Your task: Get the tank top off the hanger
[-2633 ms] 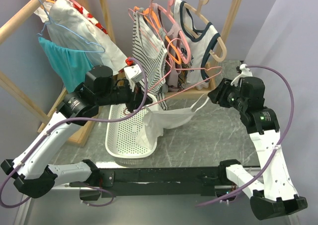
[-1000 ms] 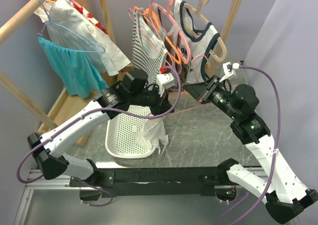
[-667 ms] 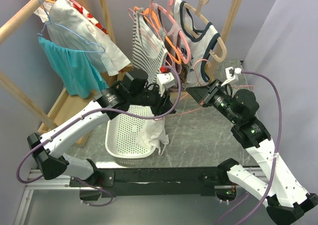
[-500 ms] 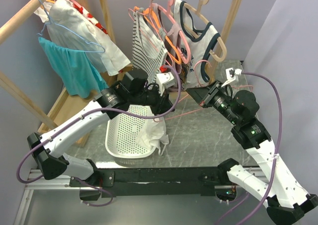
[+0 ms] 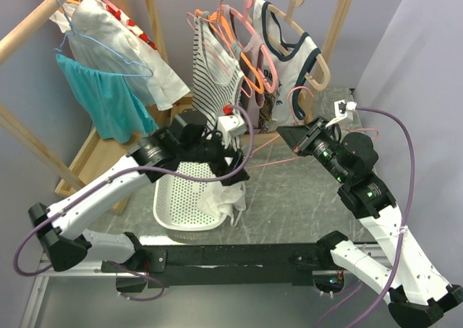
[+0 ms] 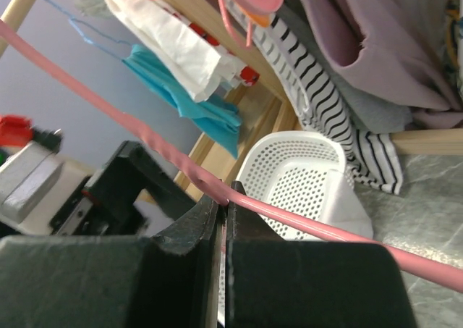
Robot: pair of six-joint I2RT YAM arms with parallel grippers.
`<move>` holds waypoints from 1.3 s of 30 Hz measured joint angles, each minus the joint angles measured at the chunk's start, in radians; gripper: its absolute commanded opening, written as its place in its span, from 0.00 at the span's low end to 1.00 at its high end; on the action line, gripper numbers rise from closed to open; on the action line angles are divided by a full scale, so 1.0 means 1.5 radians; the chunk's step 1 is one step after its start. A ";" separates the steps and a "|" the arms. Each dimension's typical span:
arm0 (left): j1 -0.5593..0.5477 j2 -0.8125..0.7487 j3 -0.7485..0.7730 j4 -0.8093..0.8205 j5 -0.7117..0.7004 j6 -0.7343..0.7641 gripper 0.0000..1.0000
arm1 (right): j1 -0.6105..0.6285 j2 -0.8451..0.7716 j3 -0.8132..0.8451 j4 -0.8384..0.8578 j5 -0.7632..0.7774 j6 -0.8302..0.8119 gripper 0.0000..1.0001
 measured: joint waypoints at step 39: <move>0.000 0.059 -0.396 0.417 -0.114 -0.143 0.99 | 0.000 -0.021 0.043 -0.039 0.097 -0.045 0.00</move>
